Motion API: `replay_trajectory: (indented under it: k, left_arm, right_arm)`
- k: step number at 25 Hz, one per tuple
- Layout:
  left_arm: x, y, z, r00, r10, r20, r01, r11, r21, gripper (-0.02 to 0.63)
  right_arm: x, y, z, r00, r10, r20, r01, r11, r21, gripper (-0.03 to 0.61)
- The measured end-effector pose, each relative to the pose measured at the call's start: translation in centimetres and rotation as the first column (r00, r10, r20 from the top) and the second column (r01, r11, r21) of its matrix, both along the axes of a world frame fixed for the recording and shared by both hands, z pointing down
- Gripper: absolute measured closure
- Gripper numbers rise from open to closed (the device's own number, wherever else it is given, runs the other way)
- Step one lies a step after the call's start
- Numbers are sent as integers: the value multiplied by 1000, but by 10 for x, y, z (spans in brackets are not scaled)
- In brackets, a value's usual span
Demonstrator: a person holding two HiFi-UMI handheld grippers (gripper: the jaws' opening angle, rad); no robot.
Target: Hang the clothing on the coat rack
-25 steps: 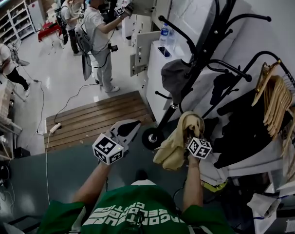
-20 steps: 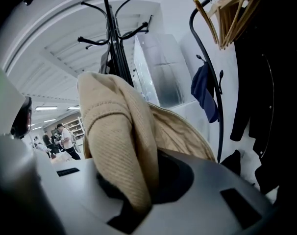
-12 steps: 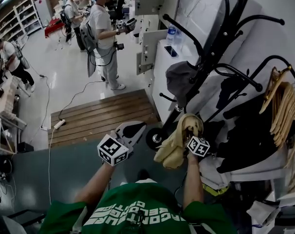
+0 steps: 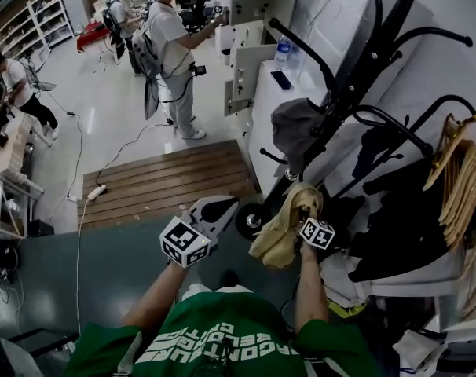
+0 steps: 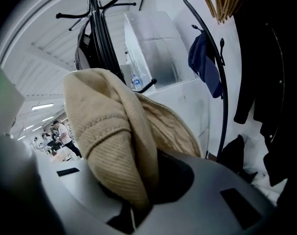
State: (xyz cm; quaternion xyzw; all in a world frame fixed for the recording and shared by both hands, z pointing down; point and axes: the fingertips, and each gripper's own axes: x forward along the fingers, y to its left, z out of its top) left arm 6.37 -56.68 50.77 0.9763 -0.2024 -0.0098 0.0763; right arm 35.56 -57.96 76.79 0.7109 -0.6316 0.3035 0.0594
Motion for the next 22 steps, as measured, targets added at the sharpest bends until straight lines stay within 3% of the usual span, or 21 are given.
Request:
replay_trajectory:
  k: [13, 22]
  left_arm:
    - [-19, 7, 7, 999, -47, -4, 47, 999, -20, 611]
    - [-34, 19, 11, 997, -74, -27, 73, 997, -27, 611]
  right_arm:
    - [-17, 6, 21, 998, -40, -54, 37, 997, -67, 518]
    - [-19, 22, 14, 998, -19, -53, 13, 994, -105, 380]
